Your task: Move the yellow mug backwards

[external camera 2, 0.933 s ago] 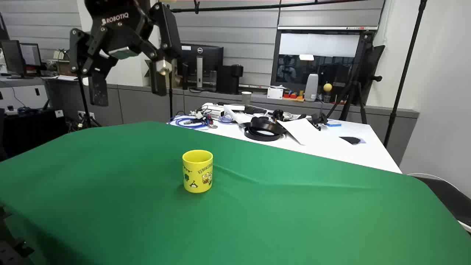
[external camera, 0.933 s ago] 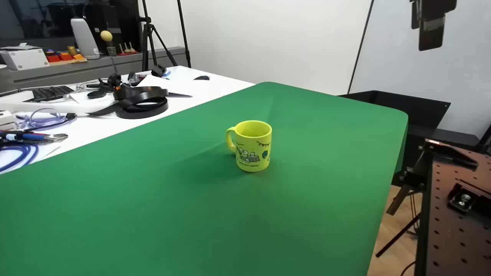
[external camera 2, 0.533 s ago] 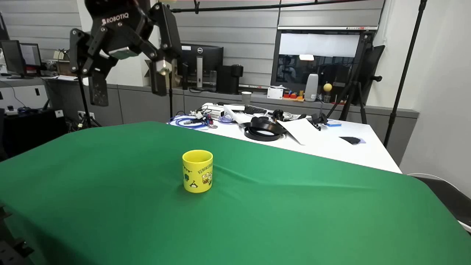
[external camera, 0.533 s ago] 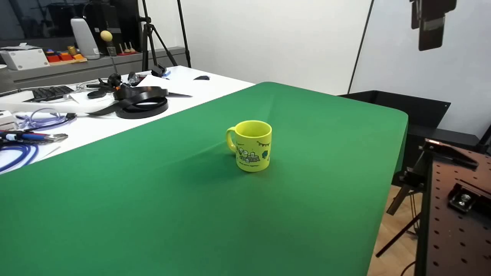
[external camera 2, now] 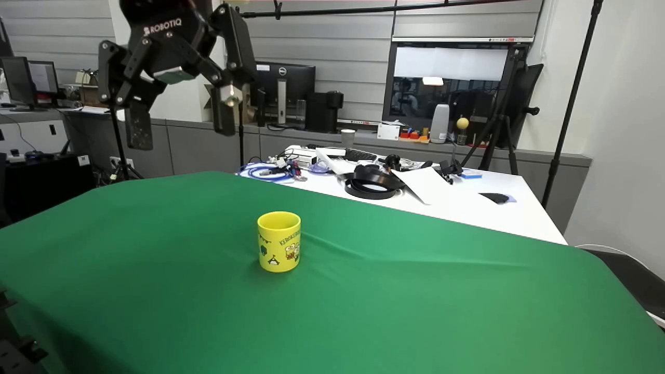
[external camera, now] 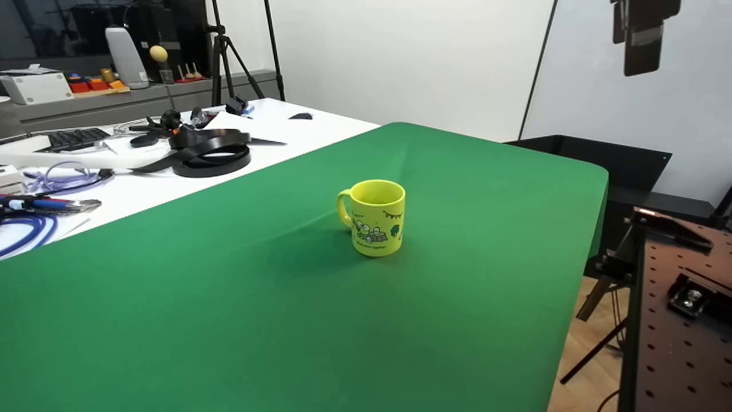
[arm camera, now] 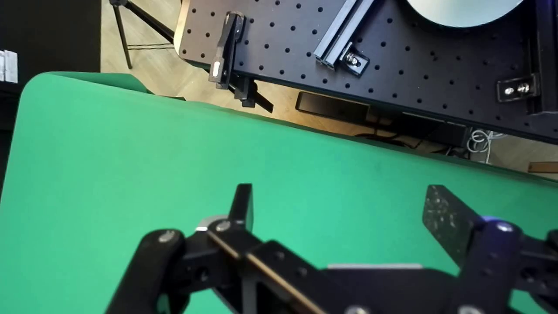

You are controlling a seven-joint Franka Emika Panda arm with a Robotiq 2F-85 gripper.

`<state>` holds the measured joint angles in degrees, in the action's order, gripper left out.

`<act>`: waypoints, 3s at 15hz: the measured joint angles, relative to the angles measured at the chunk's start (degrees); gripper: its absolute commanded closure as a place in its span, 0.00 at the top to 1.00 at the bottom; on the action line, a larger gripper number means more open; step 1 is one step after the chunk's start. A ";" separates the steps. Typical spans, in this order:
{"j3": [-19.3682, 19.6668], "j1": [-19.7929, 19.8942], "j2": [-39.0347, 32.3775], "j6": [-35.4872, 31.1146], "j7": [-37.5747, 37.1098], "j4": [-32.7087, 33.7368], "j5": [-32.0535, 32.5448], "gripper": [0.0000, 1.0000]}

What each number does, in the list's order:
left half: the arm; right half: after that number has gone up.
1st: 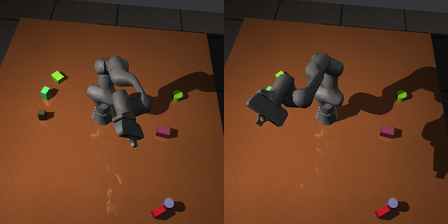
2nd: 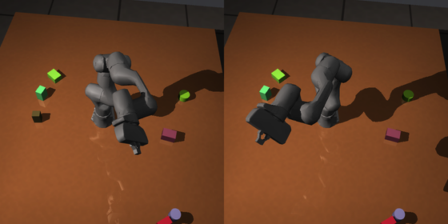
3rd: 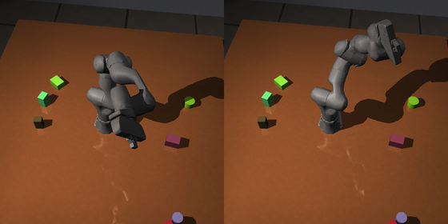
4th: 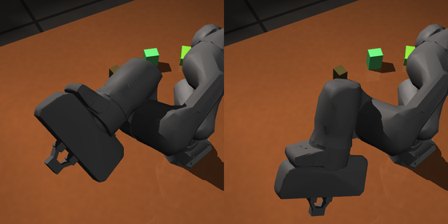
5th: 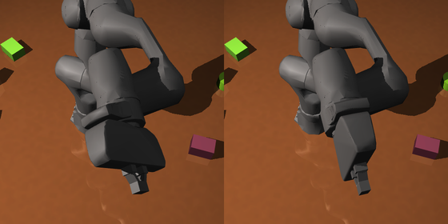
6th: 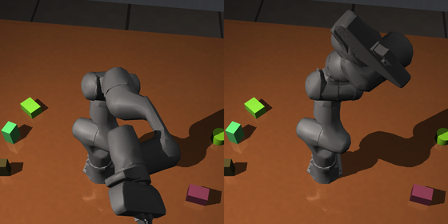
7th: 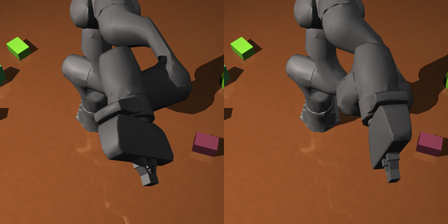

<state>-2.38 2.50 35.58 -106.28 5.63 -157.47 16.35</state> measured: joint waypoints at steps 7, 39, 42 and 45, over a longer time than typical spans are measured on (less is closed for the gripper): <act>0.10 -0.06 -7.55 -14.09 -0.66 0.11 0.02 1.00; 12.36 -9.55 -54.66 -52.54 -54.73 21.58 -0.49 1.00; 12.86 -11.17 -54.77 -52.38 -55.34 21.71 -2.04 1.00; 13.13 -11.89 -54.70 -51.69 -55.46 21.71 -2.95 1.00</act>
<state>10.75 -9.39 -19.11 -157.97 -49.82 -135.76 13.40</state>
